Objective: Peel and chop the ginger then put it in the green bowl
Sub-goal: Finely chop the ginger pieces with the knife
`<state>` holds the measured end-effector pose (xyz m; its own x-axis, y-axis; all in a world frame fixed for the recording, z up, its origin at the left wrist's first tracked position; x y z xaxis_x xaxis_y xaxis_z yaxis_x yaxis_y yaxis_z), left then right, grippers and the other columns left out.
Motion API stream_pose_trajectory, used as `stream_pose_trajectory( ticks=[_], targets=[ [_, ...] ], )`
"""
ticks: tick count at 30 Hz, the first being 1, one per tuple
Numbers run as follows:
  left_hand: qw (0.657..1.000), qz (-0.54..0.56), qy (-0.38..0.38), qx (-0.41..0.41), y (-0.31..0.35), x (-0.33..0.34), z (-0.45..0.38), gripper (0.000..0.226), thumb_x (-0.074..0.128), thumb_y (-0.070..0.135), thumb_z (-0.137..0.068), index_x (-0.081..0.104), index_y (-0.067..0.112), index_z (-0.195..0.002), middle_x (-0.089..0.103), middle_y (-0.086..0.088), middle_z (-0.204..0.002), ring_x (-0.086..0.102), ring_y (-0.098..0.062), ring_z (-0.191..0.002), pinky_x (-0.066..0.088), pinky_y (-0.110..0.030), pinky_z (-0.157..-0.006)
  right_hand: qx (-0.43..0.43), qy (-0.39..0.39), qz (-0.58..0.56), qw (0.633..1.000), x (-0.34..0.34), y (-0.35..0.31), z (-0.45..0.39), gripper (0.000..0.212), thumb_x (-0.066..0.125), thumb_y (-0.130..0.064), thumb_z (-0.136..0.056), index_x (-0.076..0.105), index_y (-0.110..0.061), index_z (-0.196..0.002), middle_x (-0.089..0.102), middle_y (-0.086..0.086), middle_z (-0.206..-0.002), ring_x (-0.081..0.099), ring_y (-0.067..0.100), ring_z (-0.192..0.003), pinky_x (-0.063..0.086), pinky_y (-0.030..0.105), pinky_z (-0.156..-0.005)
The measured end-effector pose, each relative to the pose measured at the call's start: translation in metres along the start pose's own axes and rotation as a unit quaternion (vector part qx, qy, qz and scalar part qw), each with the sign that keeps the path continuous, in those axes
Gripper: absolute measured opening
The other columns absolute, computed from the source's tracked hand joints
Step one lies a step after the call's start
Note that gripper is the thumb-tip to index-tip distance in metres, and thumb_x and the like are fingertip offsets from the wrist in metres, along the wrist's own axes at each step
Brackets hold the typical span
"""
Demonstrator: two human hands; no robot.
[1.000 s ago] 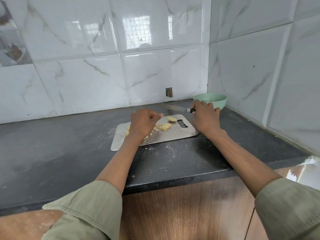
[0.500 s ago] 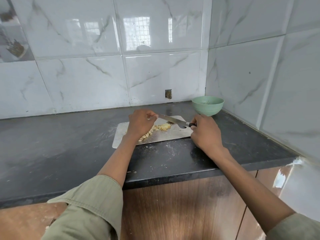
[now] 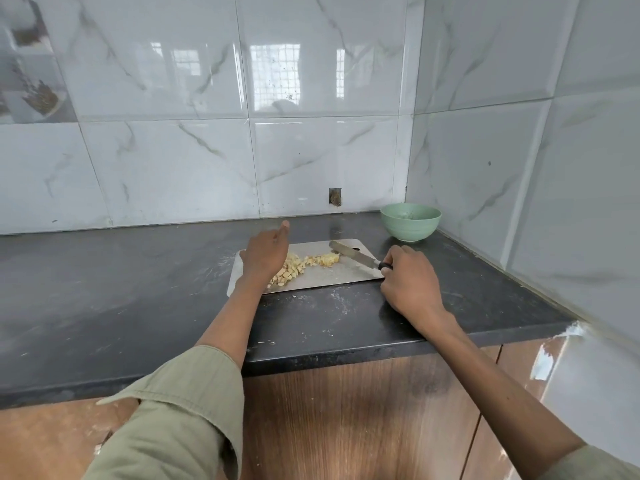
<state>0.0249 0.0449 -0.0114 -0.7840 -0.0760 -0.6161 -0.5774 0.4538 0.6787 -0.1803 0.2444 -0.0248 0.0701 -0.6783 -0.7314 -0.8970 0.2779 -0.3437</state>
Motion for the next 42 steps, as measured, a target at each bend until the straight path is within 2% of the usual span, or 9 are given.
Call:
stream_pose_trajectory(
  ticks=[5,11,19,24,27,30,33,37,42],
  targets=[
    [0.997,0.07,-0.013,-0.016,-0.004,-0.001,0.004,0.064,0.021,0.073,-0.1,0.059,0.023,-0.087,0.073,-0.009,-0.091,0.068,-0.029,-0.092,0.052,-0.047,-0.095,-0.006,-0.015,0.002,1.0,0.004,-0.003,-0.001,0.003,0.061,-0.01,-0.089,0.06,-0.012,-0.091,0.061,0.009,-0.097,0.052,0.03,-0.087,0.037,0.038,-0.068],
    [0.997,0.071,-0.026,-0.026,-0.006,0.005,0.002,0.058,0.025,0.064,-0.105,0.057,0.019,-0.088,0.061,-0.003,-0.085,0.058,-0.024,-0.085,0.048,-0.041,-0.089,-0.014,-0.023,0.002,1.0,0.003,-0.008,0.001,0.007,0.06,-0.015,-0.091,0.054,-0.015,-0.087,0.059,0.005,-0.094,0.049,0.026,-0.083,0.036,0.037,-0.066],
    [0.998,0.056,-0.016,-0.027,-0.007,0.007,0.001,0.051,0.029,0.056,-0.108,0.055,0.017,-0.088,0.051,0.006,-0.073,0.045,-0.008,-0.065,0.039,-0.034,-0.077,-0.036,-0.041,-0.009,0.998,0.011,-0.05,0.008,0.009,0.056,-0.023,-0.092,0.055,-0.014,-0.091,0.062,0.007,-0.093,0.057,0.034,-0.083,0.047,0.039,-0.068],
    [0.998,0.052,-0.021,-0.017,-0.009,0.007,0.001,0.063,0.03,0.059,-0.107,0.053,0.012,-0.072,0.064,-0.008,-0.077,0.058,-0.024,-0.072,0.044,-0.036,-0.068,-0.046,-0.055,-0.046,0.996,0.024,-0.076,0.006,0.011,0.056,-0.024,-0.093,0.055,-0.013,-0.09,0.061,0.007,-0.092,0.054,0.03,-0.085,0.041,0.037,-0.068],
    [0.999,0.04,-0.021,-0.014,-0.006,0.006,0.003,0.062,0.03,0.057,-0.107,0.041,0.015,-0.063,0.056,-0.004,-0.065,0.052,-0.022,-0.064,0.035,-0.035,-0.06,-0.055,-0.062,-0.062,0.995,0.033,-0.094,0.007,0.012,0.056,-0.023,-0.093,0.054,-0.013,-0.088,0.059,0.007,-0.091,0.054,0.03,-0.09,0.046,0.04,-0.072],
    [0.999,0.04,-0.022,-0.018,-0.005,0.006,0.004,0.062,0.033,0.056,-0.107,0.038,0.016,-0.059,0.052,-0.001,-0.061,0.05,-0.023,-0.062,0.033,-0.035,-0.059,-0.075,-0.068,-0.051,0.994,0.042,-0.112,0.008,0.012,0.055,-0.022,-0.093,0.047,-0.015,-0.087,0.056,0.005,-0.093,0.05,0.03,-0.083,0.037,0.038,-0.069],
    [0.999,0.042,-0.024,-0.022,-0.005,0.007,0.003,0.061,0.036,0.053,-0.107,0.041,0.017,-0.059,0.053,-0.001,-0.062,0.051,-0.022,-0.063,0.034,-0.036,-0.061,-0.079,-0.074,-0.047,0.993,0.045,-0.121,0.007,0.012,0.054,-0.019,-0.093,0.044,-0.015,-0.088,0.052,0.004,-0.094,0.042,0.026,-0.079,0.032,0.036,-0.067],
    [0.999,0.024,-0.03,-0.021,-0.008,0.009,-0.001,0.053,0.041,0.047,-0.105,0.05,0.015,-0.063,0.062,-0.003,-0.068,0.059,-0.026,-0.072,0.039,-0.035,-0.064,-0.072,-0.055,-0.046,0.995,0.045,-0.116,0.003,0.009,0.053,-0.018,-0.09,0.046,-0.015,-0.086,0.056,0.005,-0.092,0.045,0.027,-0.079,0.033,0.036,-0.067],
    [0.999,0.009,-0.032,-0.021,-0.01,0.011,-0.002,0.048,0.047,0.049,-0.103,0.052,0.021,-0.064,0.062,0.001,-0.072,0.063,-0.027,-0.081,0.039,-0.034,-0.066,-0.07,-0.03,-0.048,0.996,0.039,-0.112,0.003,0.011,0.054,-0.018,-0.094,0.045,-0.015,-0.088,0.05,0.003,-0.089,0.045,0.026,-0.081,0.031,0.036,-0.066]
  ],
)
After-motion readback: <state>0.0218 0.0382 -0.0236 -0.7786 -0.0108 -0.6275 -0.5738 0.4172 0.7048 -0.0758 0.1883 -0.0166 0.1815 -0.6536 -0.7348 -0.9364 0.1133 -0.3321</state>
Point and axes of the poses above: each hand's wrist, its own z-axis away from the middle knuckle, its own x-axis out of the palm, y = z × x, the point moved 2 cm from there along -z, towards the middle knuckle
